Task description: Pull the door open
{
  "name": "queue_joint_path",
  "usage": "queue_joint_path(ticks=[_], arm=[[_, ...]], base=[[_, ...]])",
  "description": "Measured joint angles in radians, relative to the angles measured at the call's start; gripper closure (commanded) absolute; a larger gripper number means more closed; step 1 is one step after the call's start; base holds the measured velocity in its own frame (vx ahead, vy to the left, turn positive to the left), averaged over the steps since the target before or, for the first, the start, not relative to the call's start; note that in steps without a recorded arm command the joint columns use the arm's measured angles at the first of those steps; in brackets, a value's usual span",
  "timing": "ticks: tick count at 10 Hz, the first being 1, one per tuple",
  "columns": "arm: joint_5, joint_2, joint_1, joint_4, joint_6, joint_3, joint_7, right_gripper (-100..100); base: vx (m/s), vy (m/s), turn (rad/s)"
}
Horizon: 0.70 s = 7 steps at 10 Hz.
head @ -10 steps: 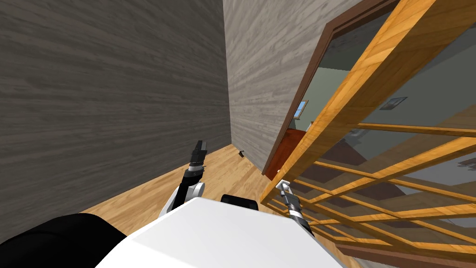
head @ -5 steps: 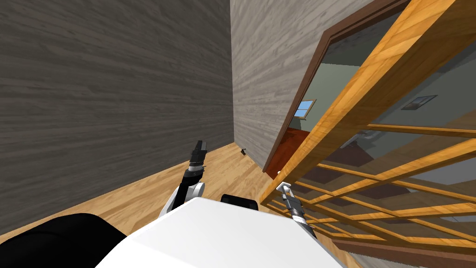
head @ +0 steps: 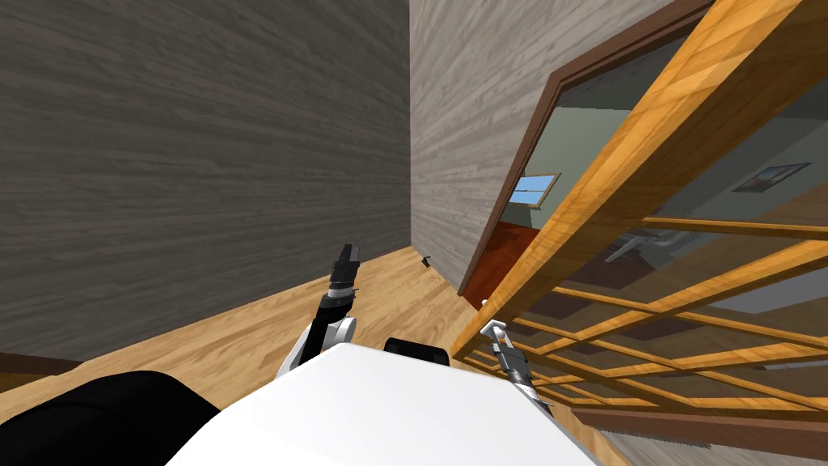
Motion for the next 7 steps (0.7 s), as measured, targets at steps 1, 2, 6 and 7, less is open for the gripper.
queue_joint_path(ticks=[1,2,6,7], arm=[[0.002,-0.005,-0.002,0.007,-0.012,0.004,-0.007,100],[0.005,-0.01,-0.002,0.015,-0.025,0.009,-0.015,100],[0.022,-0.036,0.002,0.06,-0.083,0.042,-0.059,100],[0.026,-0.042,0.006,0.063,-0.092,0.049,-0.066,100]], base=[[-0.231,-0.025,0.137],[-0.253,-0.027,0.172],[-0.238,-0.039,0.132],[-0.094,-0.021,0.025]])
